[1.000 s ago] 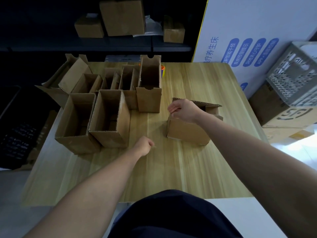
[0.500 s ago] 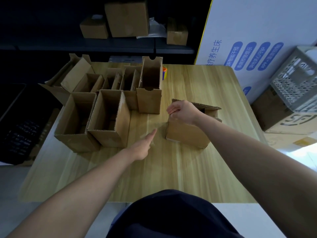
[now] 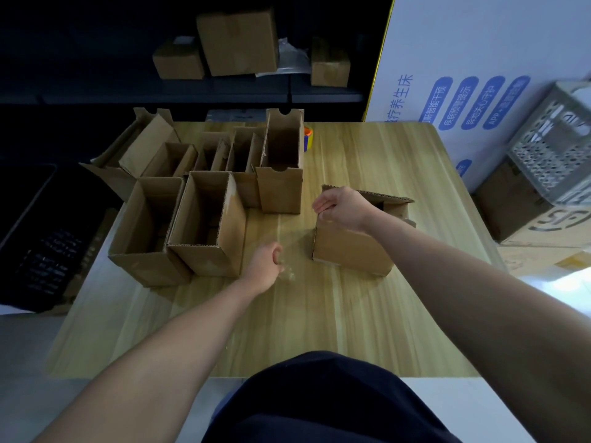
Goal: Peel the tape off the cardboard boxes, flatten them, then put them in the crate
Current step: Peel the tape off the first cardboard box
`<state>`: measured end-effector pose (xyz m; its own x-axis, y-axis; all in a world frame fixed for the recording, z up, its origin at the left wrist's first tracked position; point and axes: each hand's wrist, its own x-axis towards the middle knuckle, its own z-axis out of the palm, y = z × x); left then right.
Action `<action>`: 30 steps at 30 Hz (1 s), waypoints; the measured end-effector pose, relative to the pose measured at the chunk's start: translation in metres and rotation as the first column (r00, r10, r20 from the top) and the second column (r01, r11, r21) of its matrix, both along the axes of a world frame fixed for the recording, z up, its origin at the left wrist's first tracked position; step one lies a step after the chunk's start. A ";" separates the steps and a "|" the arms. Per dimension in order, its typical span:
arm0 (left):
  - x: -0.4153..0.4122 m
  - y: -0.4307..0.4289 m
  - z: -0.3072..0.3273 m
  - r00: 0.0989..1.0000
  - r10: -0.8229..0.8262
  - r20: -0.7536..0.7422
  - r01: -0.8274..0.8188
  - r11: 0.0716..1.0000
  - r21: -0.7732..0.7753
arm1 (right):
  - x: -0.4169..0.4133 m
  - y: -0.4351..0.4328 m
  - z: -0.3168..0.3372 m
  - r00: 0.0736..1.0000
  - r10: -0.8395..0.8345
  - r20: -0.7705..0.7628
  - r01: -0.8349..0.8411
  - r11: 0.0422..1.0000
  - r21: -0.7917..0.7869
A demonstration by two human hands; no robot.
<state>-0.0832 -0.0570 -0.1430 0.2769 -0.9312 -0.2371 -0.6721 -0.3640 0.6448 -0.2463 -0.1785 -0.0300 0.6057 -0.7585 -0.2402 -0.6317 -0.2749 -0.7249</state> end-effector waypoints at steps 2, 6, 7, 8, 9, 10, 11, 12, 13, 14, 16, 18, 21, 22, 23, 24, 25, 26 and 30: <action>-0.005 0.002 -0.009 1.000 0.018 -0.018 -0.017 0.998 0.056 | 0.000 0.000 0.000 1.000 -0.005 0.003 0.005 1.000 -0.001; -0.012 0.004 -0.019 0.994 0.057 -0.090 -0.050 0.995 0.082 | 0.001 0.001 0.000 1.000 -0.011 -0.001 0.011 1.000 0.000; -0.013 0.003 -0.020 0.990 0.066 -0.121 -0.055 0.994 0.093 | 0.001 0.001 0.000 1.000 -0.011 0.001 0.011 1.000 0.000; -0.013 0.002 -0.020 0.985 0.077 -0.153 -0.060 0.992 0.110 | 0.001 0.001 0.000 1.000 -0.012 0.003 0.012 1.000 -0.001; -0.013 0.000 -0.020 0.978 0.095 -0.183 -0.071 0.988 0.134 | 0.001 0.001 0.000 1.000 -0.014 0.005 0.014 1.000 -0.001; -0.013 -0.001 -0.020 0.972 0.118 -0.203 -0.086 0.983 0.161 | 0.001 0.001 0.000 1.000 -0.016 0.008 0.016 1.000 0.000; -0.013 -0.003 -0.021 0.970 0.136 -0.200 -0.099 0.978 0.183 | 0.001 0.001 -0.001 1.000 -0.019 0.013 0.019 1.000 0.003; -0.012 -0.004 -0.022 0.973 0.145 -0.180 -0.107 0.973 0.206 | 0.001 0.001 -0.001 1.000 -0.022 0.019 0.022 1.000 0.006; -0.012 -0.004 -0.023 0.978 0.147 -0.148 -0.111 0.967 0.231 | 0.001 0.001 -0.001 0.999 -0.025 0.024 0.025 1.000 0.009; -0.011 -0.004 -0.025 0.983 0.146 -0.109 -0.113 0.959 0.261 | 0.000 0.001 -0.001 0.999 -0.029 0.028 0.028 1.000 0.012; -0.009 0.000 -0.028 0.992 0.125 -0.028 -0.109 0.939 0.325 | 0.000 0.001 -0.001 0.999 -0.031 0.032 0.030 0.999 0.015; -0.008 0.006 -0.031 0.994 0.110 -0.010 -0.099 0.924 0.370 | -0.001 0.000 -0.002 0.999 -0.032 0.033 0.032 0.999 0.018; -0.008 0.006 -0.029 0.992 0.108 -0.065 -0.074 0.918 0.389 | 0.000 0.000 -0.002 0.999 -0.037 0.036 0.036 0.999 0.025; -0.007 0.004 -0.026 0.992 0.101 -0.078 -0.063 0.919 0.390 | 0.000 0.000 -0.003 0.999 -0.037 0.034 0.036 0.999 0.024; -0.007 0.002 -0.023 0.992 0.089 -0.087 -0.048 0.919 0.392 | 0.000 -0.001 -0.003 0.999 -0.037 0.032 0.037 0.999 0.022; -0.005 0.000 -0.020 0.993 0.073 -0.090 -0.033 0.920 0.390 | 0.001 -0.001 -0.003 0.999 -0.038 0.031 0.038 0.999 0.021; -0.005 -0.002 -0.016 0.994 0.057 -0.092 -0.017 0.923 0.384 | 0.001 -0.001 -0.003 0.999 -0.038 0.032 0.038 0.999 0.022; -0.004 -0.004 -0.013 0.994 0.039 -0.098 0.001 0.926 0.377 | 0.001 -0.001 -0.003 0.999 -0.037 0.031 0.036 0.999 0.024; -0.004 -0.007 -0.002 0.993 -0.004 -0.120 0.044 0.941 0.336 | -0.001 -0.001 -0.002 0.999 -0.031 0.026 0.030 0.999 0.032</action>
